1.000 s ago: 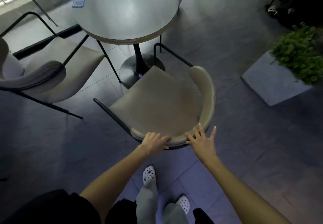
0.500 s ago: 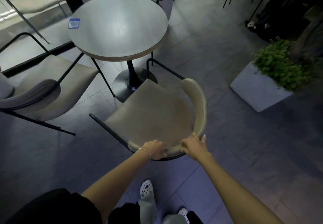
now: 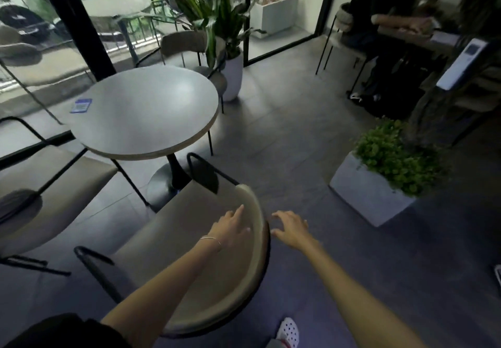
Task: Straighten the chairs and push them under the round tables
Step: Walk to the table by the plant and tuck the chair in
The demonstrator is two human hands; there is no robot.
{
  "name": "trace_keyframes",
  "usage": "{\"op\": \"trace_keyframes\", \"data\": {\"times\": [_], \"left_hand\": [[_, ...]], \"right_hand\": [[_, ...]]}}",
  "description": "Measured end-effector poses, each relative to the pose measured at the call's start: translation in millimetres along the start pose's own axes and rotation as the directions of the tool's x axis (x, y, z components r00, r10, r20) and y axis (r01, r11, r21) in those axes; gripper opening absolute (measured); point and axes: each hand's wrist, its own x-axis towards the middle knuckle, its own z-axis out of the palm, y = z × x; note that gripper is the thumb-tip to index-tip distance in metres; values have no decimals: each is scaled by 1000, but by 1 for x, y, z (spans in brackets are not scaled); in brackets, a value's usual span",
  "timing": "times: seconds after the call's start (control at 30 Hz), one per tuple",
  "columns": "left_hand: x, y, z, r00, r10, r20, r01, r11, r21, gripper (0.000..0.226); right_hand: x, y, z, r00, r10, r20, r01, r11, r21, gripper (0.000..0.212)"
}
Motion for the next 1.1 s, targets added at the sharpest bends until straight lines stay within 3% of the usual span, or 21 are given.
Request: {"op": "trace_keyframes", "data": {"times": [0.33,0.6,1.1], "left_hand": [[98,99,-29,992,-105,-63,97,988,-119,74],[197,102,-81,963,-229,-140,196,957,-216,73],[387,121,-208,935,-299,-190,232,922,-309,74]], "right_hand": [[91,61,-111,990,-131,-52,132,991,25,48],[196,61,-168,971,-237,-19,236,971,-21,48],[413,31,-299,951,-304,54,308,945,-113,48]]}}
